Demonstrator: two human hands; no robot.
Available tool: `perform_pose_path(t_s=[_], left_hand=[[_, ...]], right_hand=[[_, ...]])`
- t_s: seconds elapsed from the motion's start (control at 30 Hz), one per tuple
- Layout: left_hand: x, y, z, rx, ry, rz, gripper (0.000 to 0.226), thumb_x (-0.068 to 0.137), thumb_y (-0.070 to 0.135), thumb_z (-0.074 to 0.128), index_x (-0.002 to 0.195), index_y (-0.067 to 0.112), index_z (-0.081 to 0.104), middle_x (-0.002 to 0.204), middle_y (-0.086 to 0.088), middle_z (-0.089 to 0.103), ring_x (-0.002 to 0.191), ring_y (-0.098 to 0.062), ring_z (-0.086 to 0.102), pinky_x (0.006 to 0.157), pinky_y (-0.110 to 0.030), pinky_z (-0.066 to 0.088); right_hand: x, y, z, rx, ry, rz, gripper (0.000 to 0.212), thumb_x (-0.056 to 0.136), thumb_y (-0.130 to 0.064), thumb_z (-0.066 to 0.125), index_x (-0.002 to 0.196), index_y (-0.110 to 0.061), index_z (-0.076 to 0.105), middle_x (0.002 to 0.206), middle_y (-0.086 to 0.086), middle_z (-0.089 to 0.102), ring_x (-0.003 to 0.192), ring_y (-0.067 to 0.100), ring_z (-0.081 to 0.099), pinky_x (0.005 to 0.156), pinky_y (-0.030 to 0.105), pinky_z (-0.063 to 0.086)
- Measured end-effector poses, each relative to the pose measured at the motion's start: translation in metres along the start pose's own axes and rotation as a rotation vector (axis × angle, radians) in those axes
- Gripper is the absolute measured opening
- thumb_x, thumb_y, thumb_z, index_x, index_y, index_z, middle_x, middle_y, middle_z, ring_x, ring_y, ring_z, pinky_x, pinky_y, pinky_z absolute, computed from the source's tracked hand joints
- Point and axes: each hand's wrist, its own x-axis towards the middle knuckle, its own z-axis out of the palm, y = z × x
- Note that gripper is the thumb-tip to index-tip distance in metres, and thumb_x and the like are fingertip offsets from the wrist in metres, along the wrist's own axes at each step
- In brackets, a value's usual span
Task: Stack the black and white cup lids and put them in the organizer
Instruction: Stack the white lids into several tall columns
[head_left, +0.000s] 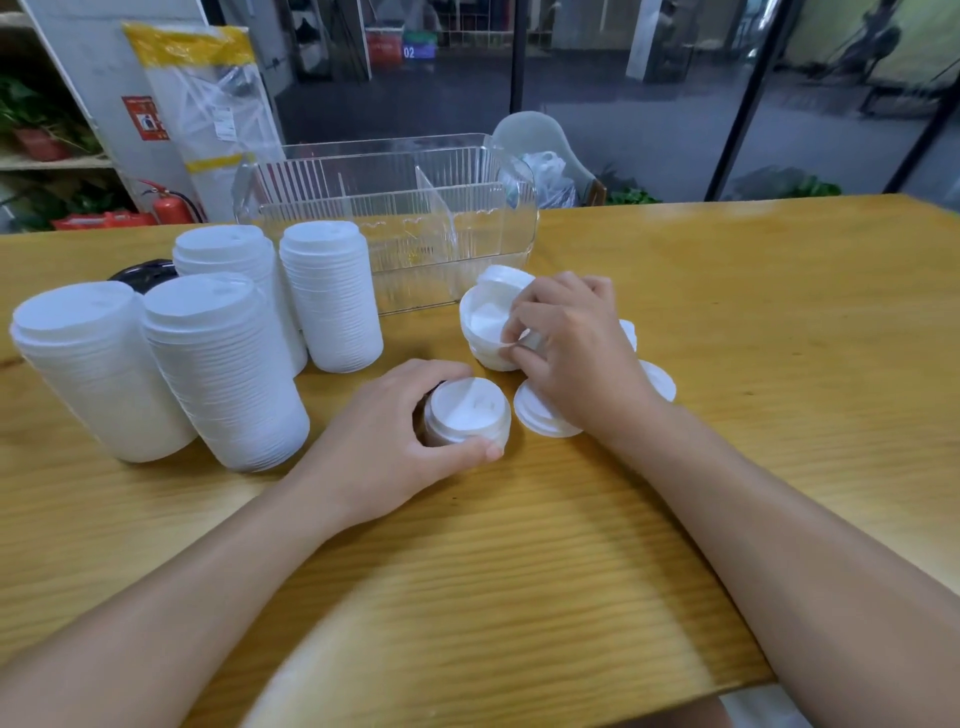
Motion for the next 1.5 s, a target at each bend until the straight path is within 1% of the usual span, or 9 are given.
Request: perform_pose_path(t_s=[0.2,0.3,0.47,0.6,0.9,1.07,1.2,1.33,1.5], left_hand=[[-0.006,0.002,-0.003,-0.033,-0.021,-0.012,0.075,0.079,0.087,0.074,0.141,0.045,0.064,0.133,0.029,0.065,0.125,0.007,0.059,0.103,-0.025,0.051],[-0.002,0.005,-0.004,-0.153,0.106,-0.025,0.061,0.096,0.069,0.071,0.148,0.039,0.063,0.137,0.028,0.066,0.129,0.007,0.06,0.109,-0.029,0.053],[0.004,0.01,-0.011,-0.222,0.224,0.138,0.084,0.095,0.026,0.087,0.166,0.036,0.043,0.162,0.017,0.05,0.145,-0.01,0.055,0.11,-0.035,0.055],[0.003,0.012,-0.011,-0.232,0.133,0.284,0.087,0.094,0.01,0.086,0.167,0.03,0.043,0.171,0.012,0.04,0.153,-0.019,0.051,0.112,-0.04,0.056],[0.002,0.014,-0.009,-0.118,0.128,0.307,0.073,0.09,0.023,0.092,0.156,0.021,0.059,0.152,0.007,0.055,0.145,-0.015,0.054,0.111,-0.021,0.047],[0.003,0.005,-0.026,-0.15,0.151,0.188,0.063,0.084,0.025,0.096,0.14,0.029,0.068,0.138,0.009,0.063,0.132,-0.014,0.062,0.11,-0.027,0.05],[0.003,-0.01,-0.031,-0.225,0.017,0.044,0.051,0.084,0.038,0.091,0.13,0.035,0.069,0.133,0.011,0.069,0.129,-0.014,0.065,0.112,-0.045,0.055],[0.001,-0.005,-0.024,-0.17,-0.049,0.053,0.046,0.086,0.034,0.092,0.127,0.037,0.069,0.13,0.016,0.067,0.128,-0.01,0.064,0.11,-0.037,0.054],[0.0,0.0,-0.019,-0.099,-0.069,0.064,0.048,0.087,0.04,0.09,0.13,0.04,0.068,0.13,0.019,0.065,0.126,-0.006,0.063,0.108,-0.03,0.053]], right_hand=[[0.0,-0.003,-0.014,0.165,-0.004,0.057,0.011,0.096,-0.037,0.077,0.09,-0.028,0.076,0.101,-0.015,0.072,0.104,0.008,0.059,0.103,0.036,0.03],[-0.003,-0.01,-0.03,0.335,0.019,0.153,0.011,0.104,-0.03,0.072,0.099,-0.022,0.077,0.1,-0.019,0.074,0.107,-0.007,0.059,0.105,0.033,0.039],[-0.002,-0.02,-0.044,0.73,0.0,0.289,0.015,0.11,-0.017,0.064,0.107,-0.009,0.077,0.096,0.006,0.078,0.094,0.019,0.074,0.086,0.034,0.058],[-0.004,-0.028,-0.042,0.927,-0.117,0.365,0.02,0.111,-0.012,0.06,0.124,-0.008,0.076,0.099,0.013,0.08,0.09,0.014,0.074,0.078,0.028,0.057],[-0.004,-0.032,-0.036,0.993,-0.195,0.374,0.022,0.113,-0.015,0.057,0.126,-0.011,0.075,0.087,0.011,0.073,0.084,0.025,0.069,0.082,0.039,0.059],[-0.01,-0.022,-0.036,0.6,-0.075,0.199,0.018,0.109,-0.013,0.064,0.121,-0.016,0.077,0.105,-0.005,0.077,0.097,0.017,0.072,0.092,0.028,0.053],[-0.015,-0.008,-0.025,0.216,-0.093,0.08,0.025,0.102,-0.027,0.071,0.126,-0.027,0.078,0.123,-0.012,0.066,0.117,0.017,0.054,0.102,0.037,0.034],[-0.015,-0.005,-0.014,0.043,-0.095,0.013,0.034,0.1,-0.042,0.063,0.127,-0.029,0.079,0.127,-0.01,0.062,0.112,0.021,0.049,0.098,0.039,0.028],[-0.012,-0.002,-0.006,-0.036,-0.061,-0.051,0.022,0.098,-0.031,0.073,0.118,-0.026,0.081,0.122,-0.008,0.065,0.106,0.027,0.053,0.097,0.042,0.031]])
